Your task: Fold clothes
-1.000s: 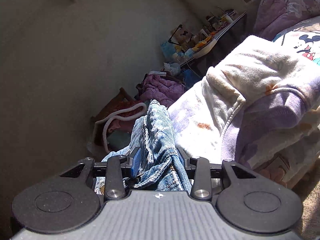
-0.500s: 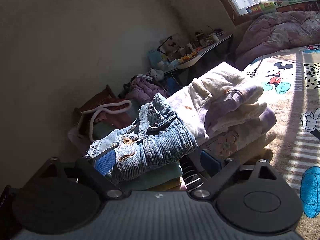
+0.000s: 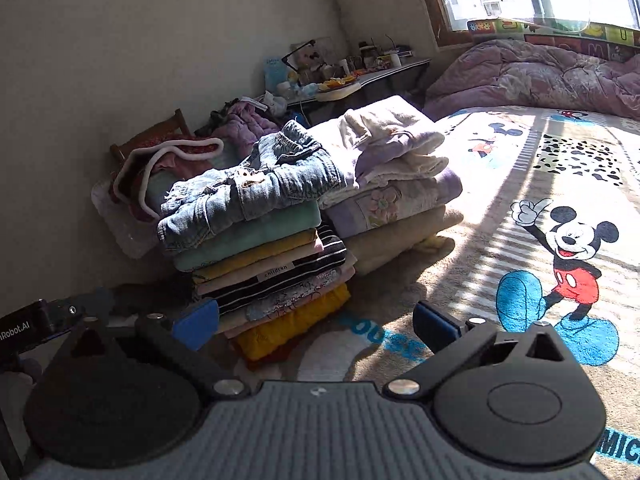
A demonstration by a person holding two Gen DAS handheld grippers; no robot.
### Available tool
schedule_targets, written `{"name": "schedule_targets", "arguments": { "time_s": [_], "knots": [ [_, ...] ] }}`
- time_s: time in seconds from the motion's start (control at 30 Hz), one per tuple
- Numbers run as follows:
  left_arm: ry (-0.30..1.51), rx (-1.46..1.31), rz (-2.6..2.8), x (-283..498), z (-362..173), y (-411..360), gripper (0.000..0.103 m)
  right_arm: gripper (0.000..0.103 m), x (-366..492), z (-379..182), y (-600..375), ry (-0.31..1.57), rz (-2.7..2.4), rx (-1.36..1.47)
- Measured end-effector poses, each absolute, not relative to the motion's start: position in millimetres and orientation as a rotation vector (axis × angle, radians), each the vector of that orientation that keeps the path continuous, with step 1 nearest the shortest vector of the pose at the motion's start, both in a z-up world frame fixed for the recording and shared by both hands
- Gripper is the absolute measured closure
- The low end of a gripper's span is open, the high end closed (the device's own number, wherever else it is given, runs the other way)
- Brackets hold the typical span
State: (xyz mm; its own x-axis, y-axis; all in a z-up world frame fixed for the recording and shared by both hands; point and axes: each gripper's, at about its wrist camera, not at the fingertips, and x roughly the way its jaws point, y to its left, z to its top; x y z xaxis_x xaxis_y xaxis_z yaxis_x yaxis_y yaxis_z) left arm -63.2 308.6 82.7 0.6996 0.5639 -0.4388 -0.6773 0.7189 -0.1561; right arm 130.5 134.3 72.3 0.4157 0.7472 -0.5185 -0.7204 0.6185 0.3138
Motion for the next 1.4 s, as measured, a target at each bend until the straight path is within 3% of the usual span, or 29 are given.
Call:
{"name": "schedule_targets", "arguments": {
  "time_s": [0.6, 1.4],
  "knots": [
    [0.452, -0.109, 0.780, -81.2, 96.4, 233.7, 0.000, 0.001, 67.2, 80.5, 94.1, 0.610, 0.824, -0.071],
    [0.428, -0.104, 0.791, -107.5, 109.7, 214.8, 0.000, 0.001, 31.0, 98.1, 83.8, 0.558, 0.830, -0.068]
  ]
}}
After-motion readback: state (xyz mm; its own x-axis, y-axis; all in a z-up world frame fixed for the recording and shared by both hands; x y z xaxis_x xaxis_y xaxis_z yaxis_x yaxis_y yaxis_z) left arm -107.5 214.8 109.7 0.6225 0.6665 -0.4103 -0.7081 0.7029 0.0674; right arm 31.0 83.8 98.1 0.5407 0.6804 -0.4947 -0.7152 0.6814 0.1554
